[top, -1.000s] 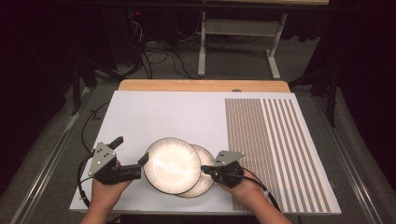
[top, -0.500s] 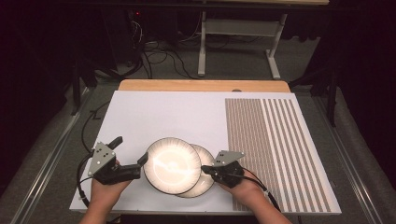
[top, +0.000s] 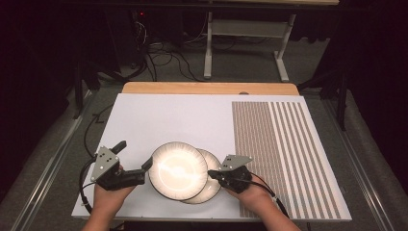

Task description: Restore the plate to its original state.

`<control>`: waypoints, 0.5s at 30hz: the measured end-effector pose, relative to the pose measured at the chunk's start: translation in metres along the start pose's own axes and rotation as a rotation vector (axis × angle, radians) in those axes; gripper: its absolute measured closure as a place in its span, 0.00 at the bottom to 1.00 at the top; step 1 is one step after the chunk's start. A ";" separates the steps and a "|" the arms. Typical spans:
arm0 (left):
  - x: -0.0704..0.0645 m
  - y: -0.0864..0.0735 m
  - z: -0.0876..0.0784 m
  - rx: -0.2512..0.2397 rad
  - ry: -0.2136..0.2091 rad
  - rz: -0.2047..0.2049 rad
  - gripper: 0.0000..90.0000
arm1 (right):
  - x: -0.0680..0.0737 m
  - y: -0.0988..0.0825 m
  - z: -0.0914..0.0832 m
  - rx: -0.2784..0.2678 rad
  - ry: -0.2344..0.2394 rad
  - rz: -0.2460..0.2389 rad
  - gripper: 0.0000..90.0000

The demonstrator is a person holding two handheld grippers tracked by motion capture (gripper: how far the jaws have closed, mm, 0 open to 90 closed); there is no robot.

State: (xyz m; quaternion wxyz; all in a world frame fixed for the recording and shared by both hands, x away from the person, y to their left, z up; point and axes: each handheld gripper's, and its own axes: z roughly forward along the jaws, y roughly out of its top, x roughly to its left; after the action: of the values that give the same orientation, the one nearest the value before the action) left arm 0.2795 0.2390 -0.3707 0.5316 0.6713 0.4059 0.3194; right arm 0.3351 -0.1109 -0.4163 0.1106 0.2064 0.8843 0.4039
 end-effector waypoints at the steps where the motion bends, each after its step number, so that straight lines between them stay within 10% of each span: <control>1: 0.000 0.000 0.000 0.000 0.000 -0.001 0.00 | -0.001 0.000 -0.001 -0.002 -0.002 -0.008 1.00; 15: 0.000 0.000 0.000 0.005 0.002 0.003 0.00 | -0.001 0.000 -0.002 0.000 -0.004 0.002 1.00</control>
State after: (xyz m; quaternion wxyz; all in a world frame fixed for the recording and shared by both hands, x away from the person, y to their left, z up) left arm 0.2797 0.2391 -0.3711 0.5290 0.6730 0.4061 0.3200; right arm 0.3352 -0.1126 -0.4152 0.1121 0.2083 0.8839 0.4034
